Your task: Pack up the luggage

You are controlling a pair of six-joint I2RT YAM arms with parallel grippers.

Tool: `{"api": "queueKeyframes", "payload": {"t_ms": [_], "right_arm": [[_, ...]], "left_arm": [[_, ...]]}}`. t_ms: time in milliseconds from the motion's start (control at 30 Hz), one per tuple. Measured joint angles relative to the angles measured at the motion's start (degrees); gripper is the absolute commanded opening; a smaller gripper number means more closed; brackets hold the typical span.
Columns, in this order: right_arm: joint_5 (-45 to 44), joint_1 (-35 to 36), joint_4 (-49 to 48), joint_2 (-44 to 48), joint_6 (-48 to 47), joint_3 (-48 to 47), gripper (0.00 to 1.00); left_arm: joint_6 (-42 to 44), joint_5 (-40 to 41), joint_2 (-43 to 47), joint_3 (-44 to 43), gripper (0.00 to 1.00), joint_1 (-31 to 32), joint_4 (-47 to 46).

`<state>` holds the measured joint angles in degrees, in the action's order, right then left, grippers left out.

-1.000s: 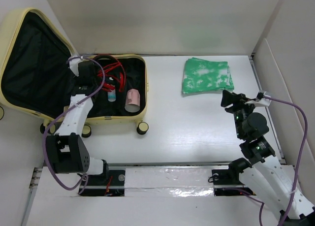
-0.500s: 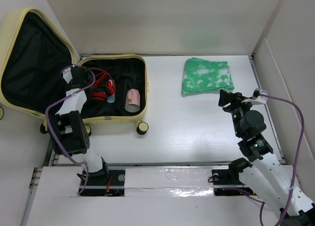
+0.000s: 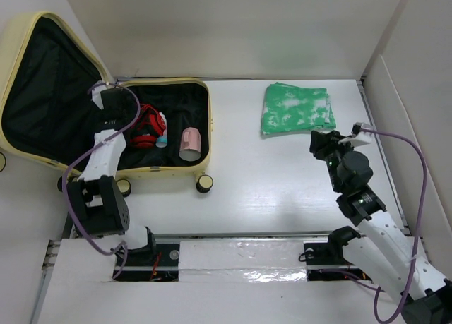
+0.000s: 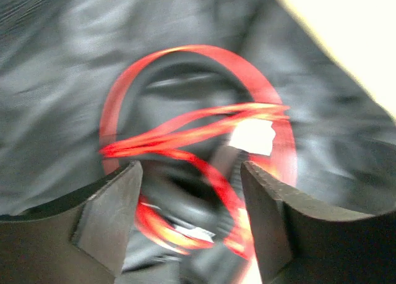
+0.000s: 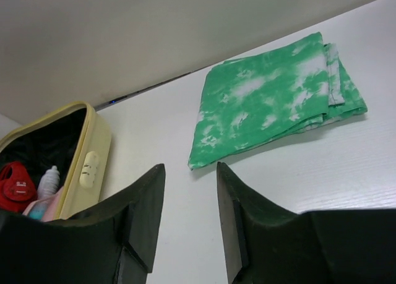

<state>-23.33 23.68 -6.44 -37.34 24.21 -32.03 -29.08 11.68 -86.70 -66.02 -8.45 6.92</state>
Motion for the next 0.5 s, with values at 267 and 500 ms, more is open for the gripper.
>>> {"api": "queueKeyframes", "payload": {"t_ms": [267, 500], "right_arm": [[2.03, 0.00, -1.66, -6.67, -1.40, -0.50, 0.00], [7.61, -0.07, -0.26, -26.71, -2.99, -8.59, 0.40]], "left_arm": [[-0.81, -7.08, 11.67, -1.20, 0.13, 13.49, -6.14], [-3.63, -13.40, 19.23, 5.22, 0.00, 28.52, -14.47]]}}
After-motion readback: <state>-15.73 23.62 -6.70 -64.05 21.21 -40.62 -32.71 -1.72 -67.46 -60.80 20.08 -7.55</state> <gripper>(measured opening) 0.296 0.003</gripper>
